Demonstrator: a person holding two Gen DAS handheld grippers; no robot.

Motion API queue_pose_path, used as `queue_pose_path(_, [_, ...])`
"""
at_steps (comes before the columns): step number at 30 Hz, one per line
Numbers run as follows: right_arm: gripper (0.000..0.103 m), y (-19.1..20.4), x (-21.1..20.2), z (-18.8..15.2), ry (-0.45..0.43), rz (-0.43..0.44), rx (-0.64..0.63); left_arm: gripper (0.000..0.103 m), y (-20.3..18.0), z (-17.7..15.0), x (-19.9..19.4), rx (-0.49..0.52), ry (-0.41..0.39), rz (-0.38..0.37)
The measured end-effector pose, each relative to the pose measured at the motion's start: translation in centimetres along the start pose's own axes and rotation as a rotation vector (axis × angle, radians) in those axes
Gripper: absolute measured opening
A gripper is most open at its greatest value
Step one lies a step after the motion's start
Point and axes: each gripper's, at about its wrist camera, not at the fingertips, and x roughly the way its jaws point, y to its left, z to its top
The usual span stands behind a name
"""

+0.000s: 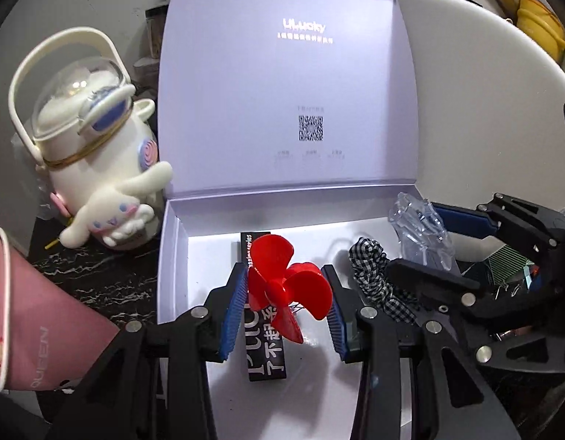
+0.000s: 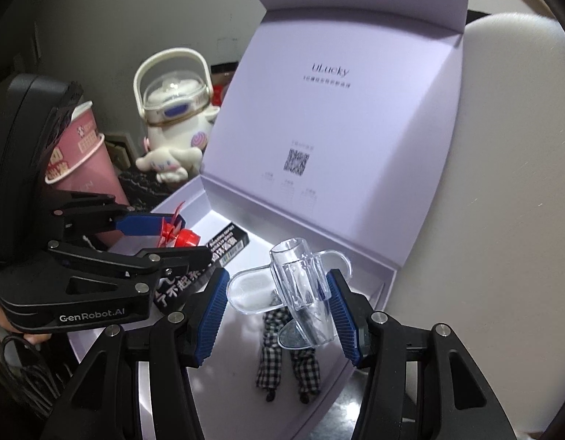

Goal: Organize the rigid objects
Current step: 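Lower the red fan with the left tool while the right tool lowers the clear stand into the box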

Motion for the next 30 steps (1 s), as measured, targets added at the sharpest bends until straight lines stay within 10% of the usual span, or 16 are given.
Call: queue_pose_path(30, [0.054,-0.4,3.8,-1.6,0.12,-0.02,-0.007,0.04,-0.4,-0.3,2.8,-0.005,0.036,0.068])
